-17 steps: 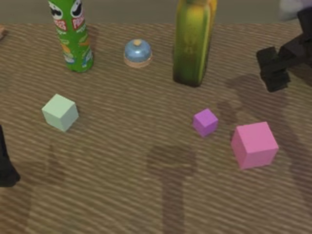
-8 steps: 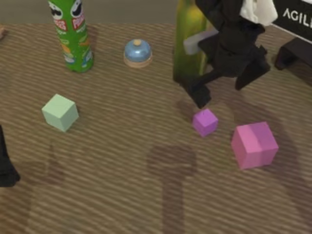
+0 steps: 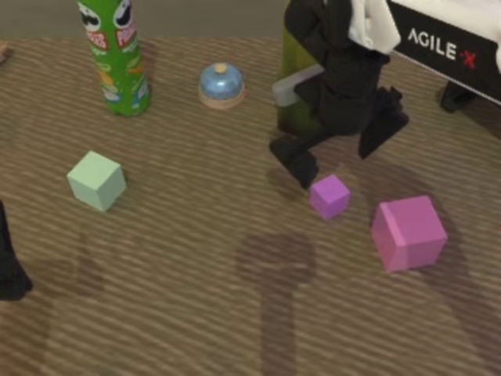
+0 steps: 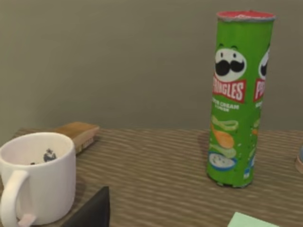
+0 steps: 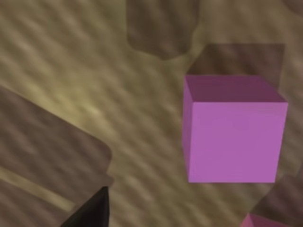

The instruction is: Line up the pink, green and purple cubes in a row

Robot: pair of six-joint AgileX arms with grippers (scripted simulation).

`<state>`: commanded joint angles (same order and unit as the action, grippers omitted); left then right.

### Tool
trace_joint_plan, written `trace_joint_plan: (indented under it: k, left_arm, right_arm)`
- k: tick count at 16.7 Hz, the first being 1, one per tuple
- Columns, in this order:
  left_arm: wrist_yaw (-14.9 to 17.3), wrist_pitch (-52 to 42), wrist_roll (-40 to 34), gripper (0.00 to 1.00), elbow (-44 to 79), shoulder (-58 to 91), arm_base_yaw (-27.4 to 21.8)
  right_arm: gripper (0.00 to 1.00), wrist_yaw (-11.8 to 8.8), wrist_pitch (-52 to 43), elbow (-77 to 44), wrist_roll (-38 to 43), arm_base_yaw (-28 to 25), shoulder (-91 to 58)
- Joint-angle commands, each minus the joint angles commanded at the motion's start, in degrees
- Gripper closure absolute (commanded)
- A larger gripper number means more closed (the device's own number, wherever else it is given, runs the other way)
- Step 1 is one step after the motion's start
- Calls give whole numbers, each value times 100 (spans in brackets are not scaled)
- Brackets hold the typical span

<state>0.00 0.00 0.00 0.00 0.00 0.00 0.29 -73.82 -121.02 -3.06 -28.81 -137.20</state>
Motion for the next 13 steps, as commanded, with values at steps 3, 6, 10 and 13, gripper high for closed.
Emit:
trace_joint_plan:
  k: [3,6,10,13]
  left_arm:
    - [0,0,0,0,0,0,0]
    - [0,0,0,0,0,0,0]
    - [0,0,0,0,0,0,0]
    - [0,0,0,0,0,0,0]
  right_arm:
    - [0,-1,30,32,-1,28,2]
    - [0,1,428,338,-10,9,-107]
    - [0,4,1385,973,6,-1,-365]
    - [0,6,1696,1220,12,-7,-475]
